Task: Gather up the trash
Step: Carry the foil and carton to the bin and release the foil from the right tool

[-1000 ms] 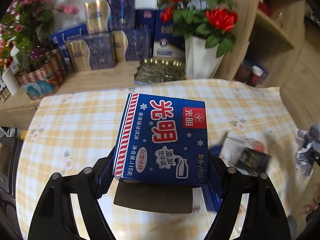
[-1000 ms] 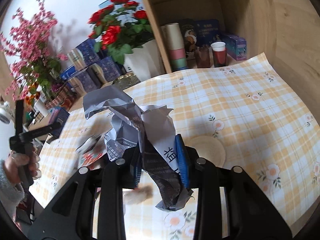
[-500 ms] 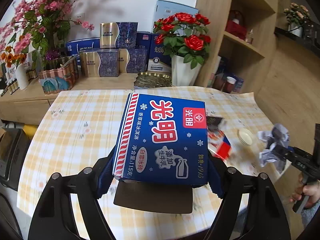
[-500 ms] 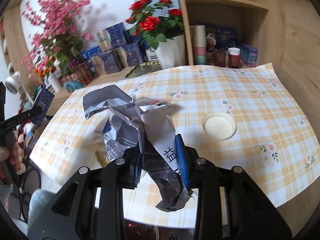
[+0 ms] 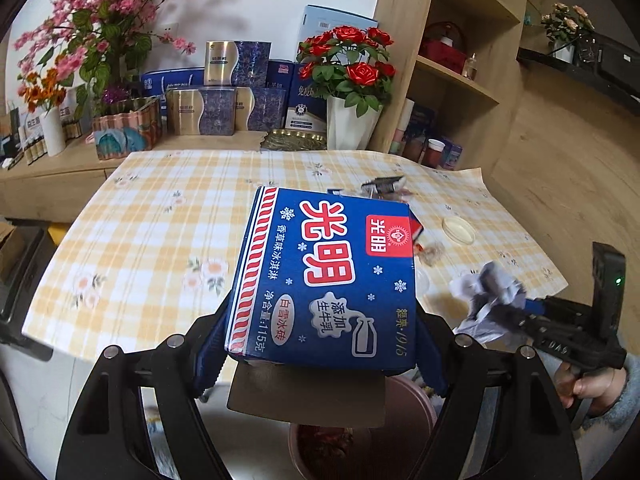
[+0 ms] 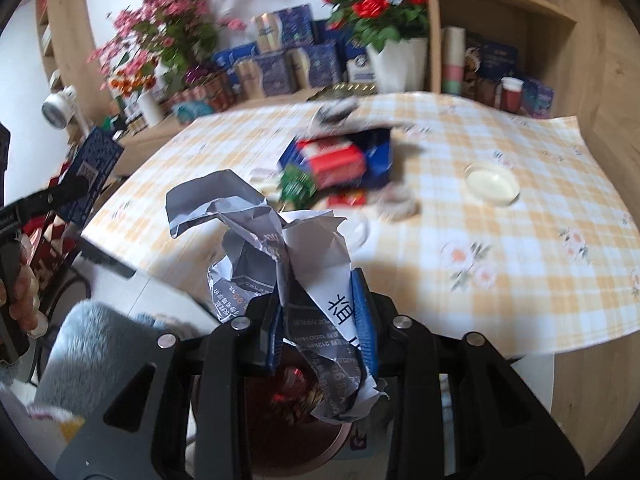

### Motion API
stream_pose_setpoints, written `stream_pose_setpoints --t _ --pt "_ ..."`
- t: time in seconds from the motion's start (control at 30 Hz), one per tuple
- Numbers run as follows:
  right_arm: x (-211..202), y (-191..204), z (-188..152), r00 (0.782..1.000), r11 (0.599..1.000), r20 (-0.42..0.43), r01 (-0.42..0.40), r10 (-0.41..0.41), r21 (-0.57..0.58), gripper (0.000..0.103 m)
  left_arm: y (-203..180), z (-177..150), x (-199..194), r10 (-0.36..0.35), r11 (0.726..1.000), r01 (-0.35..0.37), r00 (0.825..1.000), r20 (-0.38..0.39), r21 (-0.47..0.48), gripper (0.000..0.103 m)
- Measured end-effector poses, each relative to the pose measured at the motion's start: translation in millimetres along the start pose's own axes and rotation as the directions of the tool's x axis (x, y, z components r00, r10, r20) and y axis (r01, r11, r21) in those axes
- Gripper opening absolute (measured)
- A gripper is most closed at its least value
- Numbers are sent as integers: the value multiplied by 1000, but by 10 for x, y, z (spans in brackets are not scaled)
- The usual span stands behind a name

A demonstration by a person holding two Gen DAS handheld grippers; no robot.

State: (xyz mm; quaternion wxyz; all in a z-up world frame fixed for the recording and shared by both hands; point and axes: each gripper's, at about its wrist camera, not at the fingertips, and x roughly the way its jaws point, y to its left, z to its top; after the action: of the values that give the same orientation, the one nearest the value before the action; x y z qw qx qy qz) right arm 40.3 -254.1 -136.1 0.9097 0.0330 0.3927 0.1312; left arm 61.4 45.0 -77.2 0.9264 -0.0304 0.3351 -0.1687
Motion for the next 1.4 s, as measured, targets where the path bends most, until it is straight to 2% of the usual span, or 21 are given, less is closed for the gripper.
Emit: stream_pose_setpoints --t 0.37,0.6,0.63,0.7,0.73,0.83,0.87,0.9,1.0,1.07,1.23,1.3,1.4 --pt "253 301 -467 985 995 -155 -81 72 -52 33 -72 -457 -207 16 1000 -16 1000 -10 -19 76" --pt "473 346 -562 970 994 -228 -100 86 -51 34 -130 -556 -121 8 1000 -8 999 -36 8 76" --pt "486 346 -560 968 993 -231 -114 102 -41 38 -141 -564 -111 4 1000 -4 999 -39 18 76" --pt "488 344 -553 967 991 -225 -131 121 -31 47 -183 -576 -90 -5 999 7 999 -39 52 76" --pt "477 349 -549 970 992 -218 -123 112 -36 60 -205 -583 -80 -7 997 10 999 -39 72 76" --pt "437 318 -516 979 994 -183 -100 91 -39 71 -265 -609 -34 -17 991 22 999 -37 136 76" --pt "419 285 -498 983 996 -164 -84 78 -33 81 -275 -626 -20 -24 988 29 999 -34 151 76" --pt "394 264 -490 988 997 -143 -66 61 -30 86 -286 -653 4 -36 985 40 999 -30 166 76" --pt "302 187 -475 998 1000 -67 7 -8 -23 96 -311 -728 99 -38 978 43 999 -26 203 76" --pt "223 135 -489 999 999 -6 52 -52 -5 97 -325 -786 172 -42 974 48 999 -29 221 76" --pt "142 -28 -538 996 995 60 58 -63 83 97 -355 -910 349 -75 970 89 995 -68 225 76" --pt "137 -65 -536 995 992 61 75 -81 98 97 -358 -933 399 -87 970 103 993 -80 222 76" --pt "171 -132 -529 996 990 63 54 -62 130 97 -357 -989 474 -96 971 117 990 -106 209 76"
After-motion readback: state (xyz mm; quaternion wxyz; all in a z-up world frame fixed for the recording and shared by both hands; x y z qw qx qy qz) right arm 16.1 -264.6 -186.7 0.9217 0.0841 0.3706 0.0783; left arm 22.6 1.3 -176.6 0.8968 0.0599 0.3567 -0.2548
